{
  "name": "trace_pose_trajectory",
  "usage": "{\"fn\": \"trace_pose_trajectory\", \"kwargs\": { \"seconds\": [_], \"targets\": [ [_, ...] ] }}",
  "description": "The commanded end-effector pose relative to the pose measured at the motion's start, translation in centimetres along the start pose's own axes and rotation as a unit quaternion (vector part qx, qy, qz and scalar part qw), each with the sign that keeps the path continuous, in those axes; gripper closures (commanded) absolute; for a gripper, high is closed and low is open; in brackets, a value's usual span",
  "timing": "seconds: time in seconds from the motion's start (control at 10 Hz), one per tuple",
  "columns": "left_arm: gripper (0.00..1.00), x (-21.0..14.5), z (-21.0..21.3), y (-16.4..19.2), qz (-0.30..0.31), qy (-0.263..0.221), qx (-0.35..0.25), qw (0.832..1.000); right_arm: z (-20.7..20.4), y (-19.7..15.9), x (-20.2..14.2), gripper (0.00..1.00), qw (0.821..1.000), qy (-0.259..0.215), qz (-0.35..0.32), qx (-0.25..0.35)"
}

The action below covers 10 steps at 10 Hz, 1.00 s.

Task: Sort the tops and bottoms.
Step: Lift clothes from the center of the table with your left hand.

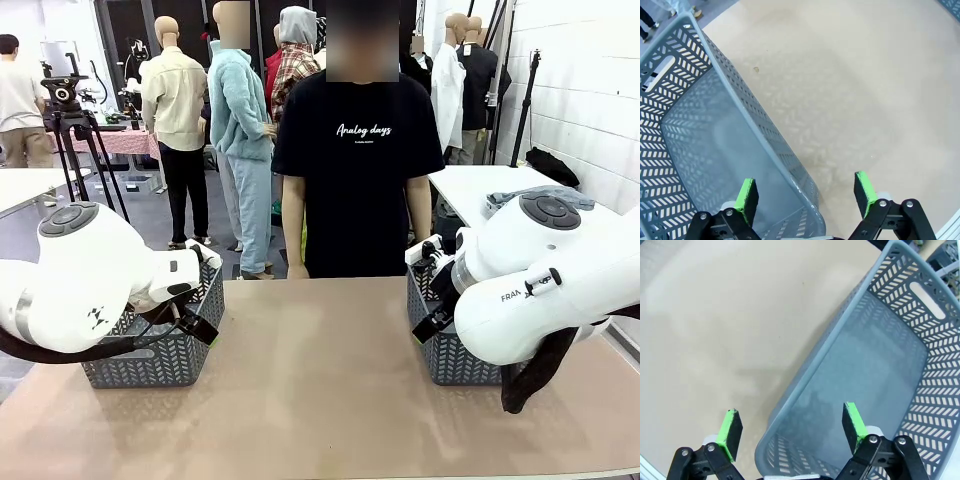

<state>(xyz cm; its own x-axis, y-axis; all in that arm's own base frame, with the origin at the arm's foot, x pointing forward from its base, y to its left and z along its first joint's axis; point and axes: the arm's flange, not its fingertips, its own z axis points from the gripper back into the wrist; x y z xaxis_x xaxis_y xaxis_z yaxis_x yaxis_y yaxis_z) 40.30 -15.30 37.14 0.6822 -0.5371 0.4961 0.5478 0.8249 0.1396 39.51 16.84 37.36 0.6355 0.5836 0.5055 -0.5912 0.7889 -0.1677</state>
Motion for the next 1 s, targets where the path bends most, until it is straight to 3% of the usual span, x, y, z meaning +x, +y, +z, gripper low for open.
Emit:
{"fn": "trace_pose_trajectory", "kwargs": {
  "seconds": [0.0, 0.9],
  "targets": [
    [0.00, -0.04, 0.00, 0.14, 0.001, 0.000, 0.000, 1.000, 0.00, -0.02, -0.01, 0.00, 1.000, 0.000, -0.001, 0.000],
    [0.00, -0.04, 0.00, 0.14, 0.001, 0.000, 0.000, 1.000, 0.00, -0.02, -0.01, 0.00, 1.000, 0.000, -0.001, 0.000]
  ]
}}
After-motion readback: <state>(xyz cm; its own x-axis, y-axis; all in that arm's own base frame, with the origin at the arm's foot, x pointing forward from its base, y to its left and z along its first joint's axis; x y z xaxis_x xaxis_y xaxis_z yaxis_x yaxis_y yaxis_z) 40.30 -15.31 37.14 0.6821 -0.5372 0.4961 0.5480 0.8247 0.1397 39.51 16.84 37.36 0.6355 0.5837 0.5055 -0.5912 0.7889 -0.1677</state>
